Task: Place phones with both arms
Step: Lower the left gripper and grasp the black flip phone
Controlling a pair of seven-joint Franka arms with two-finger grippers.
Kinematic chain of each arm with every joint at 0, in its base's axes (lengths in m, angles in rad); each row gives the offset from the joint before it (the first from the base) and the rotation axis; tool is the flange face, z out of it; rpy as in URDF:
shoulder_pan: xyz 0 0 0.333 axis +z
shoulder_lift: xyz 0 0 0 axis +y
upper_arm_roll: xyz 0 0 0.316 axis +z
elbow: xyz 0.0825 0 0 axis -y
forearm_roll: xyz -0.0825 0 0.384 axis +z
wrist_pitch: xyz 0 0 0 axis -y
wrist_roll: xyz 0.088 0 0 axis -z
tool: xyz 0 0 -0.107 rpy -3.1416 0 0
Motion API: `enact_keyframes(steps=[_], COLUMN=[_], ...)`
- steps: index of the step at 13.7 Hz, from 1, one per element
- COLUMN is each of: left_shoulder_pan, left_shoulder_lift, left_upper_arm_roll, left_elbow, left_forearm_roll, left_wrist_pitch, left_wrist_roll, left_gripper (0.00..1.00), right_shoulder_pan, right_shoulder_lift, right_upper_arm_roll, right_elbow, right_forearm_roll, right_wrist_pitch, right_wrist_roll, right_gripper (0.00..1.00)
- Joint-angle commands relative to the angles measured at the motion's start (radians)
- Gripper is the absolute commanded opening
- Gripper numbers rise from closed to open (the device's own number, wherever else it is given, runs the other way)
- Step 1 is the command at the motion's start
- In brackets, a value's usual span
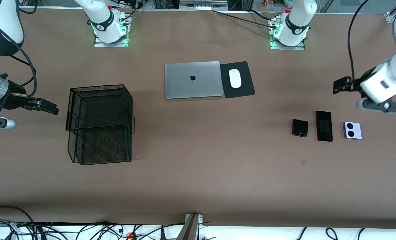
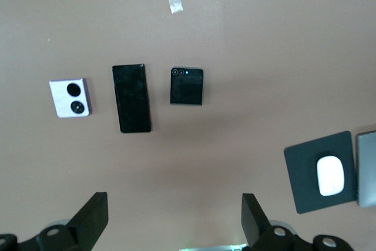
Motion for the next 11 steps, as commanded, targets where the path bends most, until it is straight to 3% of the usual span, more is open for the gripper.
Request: enact_keyframes(steps=[1, 6, 11], left_shoulder_pan=[0.029, 0.03, 0.02], left_shoulder_lift=[0.02, 0.138, 0.222], left_upper_arm_roll=[0.002, 0.002, -0.001], left_elbow=[-0.089, -0.164, -0.356], left_forearm_roll=[0.018, 0.018, 0.017], left_wrist_pitch=[0.132, 0.327, 0.666], left_wrist_roll=[0.059, 0.058, 0.056], left_gripper=[1.0, 1.0, 1.0], right_shoulder_pan=[-0.015, -0.015, -0.015], right_shoulder_lift=[0.001, 0.001, 0.001], right_upper_arm_roll=[0.009, 0.009, 0.007], right_elbow=[0.012, 0.012, 0.011], right_forearm_roll=[0.017, 0.017, 0.017], right_wrist_pitch=[-0.016, -0.016, -0.016], right_wrist_roll=[-0.018, -0.018, -0.018], right_gripper=[1.0, 1.0, 1.0])
